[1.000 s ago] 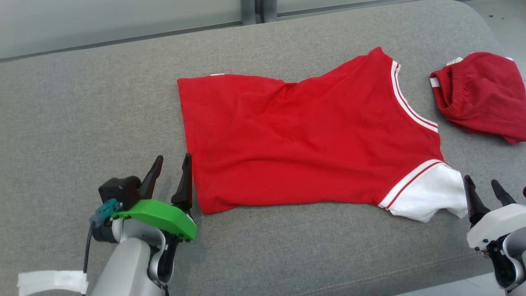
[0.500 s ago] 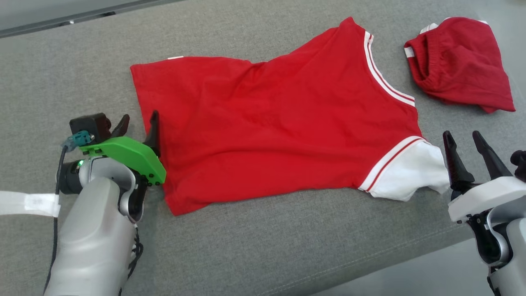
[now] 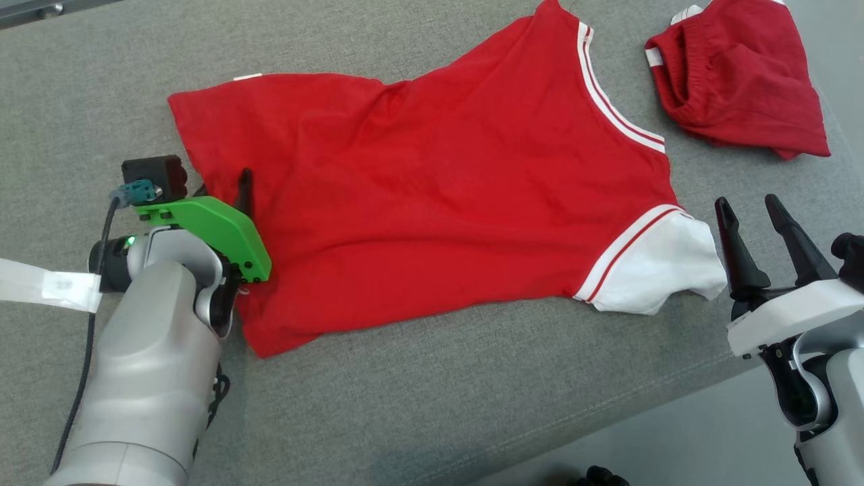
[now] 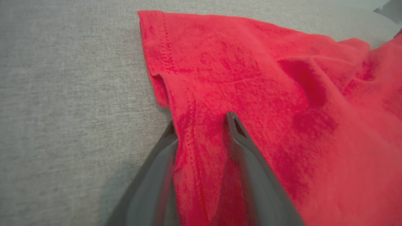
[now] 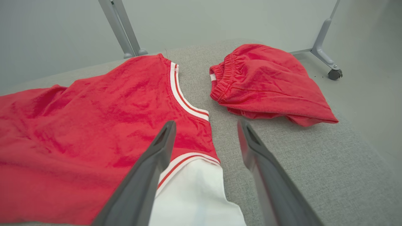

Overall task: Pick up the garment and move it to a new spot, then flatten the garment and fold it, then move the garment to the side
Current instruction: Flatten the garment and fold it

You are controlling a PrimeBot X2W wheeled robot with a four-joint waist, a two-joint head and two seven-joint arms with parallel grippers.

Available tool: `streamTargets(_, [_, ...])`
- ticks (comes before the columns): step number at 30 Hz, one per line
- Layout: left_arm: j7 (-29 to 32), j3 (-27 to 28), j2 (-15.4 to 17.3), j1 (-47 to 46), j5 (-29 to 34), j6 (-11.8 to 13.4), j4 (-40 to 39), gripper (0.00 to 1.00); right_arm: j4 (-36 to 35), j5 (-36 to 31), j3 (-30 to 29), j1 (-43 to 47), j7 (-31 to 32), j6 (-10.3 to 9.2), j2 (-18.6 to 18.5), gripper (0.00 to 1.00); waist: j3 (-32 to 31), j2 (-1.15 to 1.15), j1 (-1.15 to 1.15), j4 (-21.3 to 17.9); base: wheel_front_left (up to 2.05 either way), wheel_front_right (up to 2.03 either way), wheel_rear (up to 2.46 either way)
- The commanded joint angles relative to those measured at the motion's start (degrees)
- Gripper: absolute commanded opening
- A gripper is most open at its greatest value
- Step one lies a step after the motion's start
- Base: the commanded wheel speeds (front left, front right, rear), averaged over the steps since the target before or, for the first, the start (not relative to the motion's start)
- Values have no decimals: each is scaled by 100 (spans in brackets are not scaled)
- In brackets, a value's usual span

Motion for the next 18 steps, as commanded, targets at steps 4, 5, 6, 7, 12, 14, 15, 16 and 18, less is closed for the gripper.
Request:
streamTargets(4, [-157,-203,-161,-15,15,-68,44,0,-41,-63,10,14,1,0,7,100,-45,0,0,36,0,0,0])
streamTargets(5, [-314,-227,-169,-64,14,-74,-9,0,-45,-67,0,27,-10,0,8,100,-62,0,0,57,0,0,0])
streamTargets(6, [-477,-253,-172,-107,13,-69,-58,0,-44,-76,-20,45,-29,0,8,100,-87,0,0,82,0,0,0])
streamTargets(7, [-629,-288,-178,-144,24,-70,-107,0,-41,-83,-46,70,-48,0,3,100,-118,0,0,110,0,0,0])
streamTargets(12, [-1033,-461,-196,-240,144,-75,-425,0,-18,-115,-156,158,-86,0,22,100,-292,0,0,264,0,0,0])
streamTargets(14, [-1082,-515,-202,-271,219,-75,-630,0,-19,-110,-167,161,-99,0,37,100,-356,0,0,319,0,0,0])
streamTargets(15, [-1103,-527,-207,-279,252,-76,-746,0,-17,-111,-172,181,-94,0,42,100,-385,0,0,342,0,0,0])
streamTargets(16, [-1116,-536,-210,-289,282,-76,-871,0,-19,-118,-170,199,-83,0,48,100,-409,0,0,363,0,0,0])
streamTargets(18, [-1122,-505,-198,-305,399,-58,-1245,0,-41,-123,-171,213,-58,0,68,100,-435,0,0,397,0,0,0])
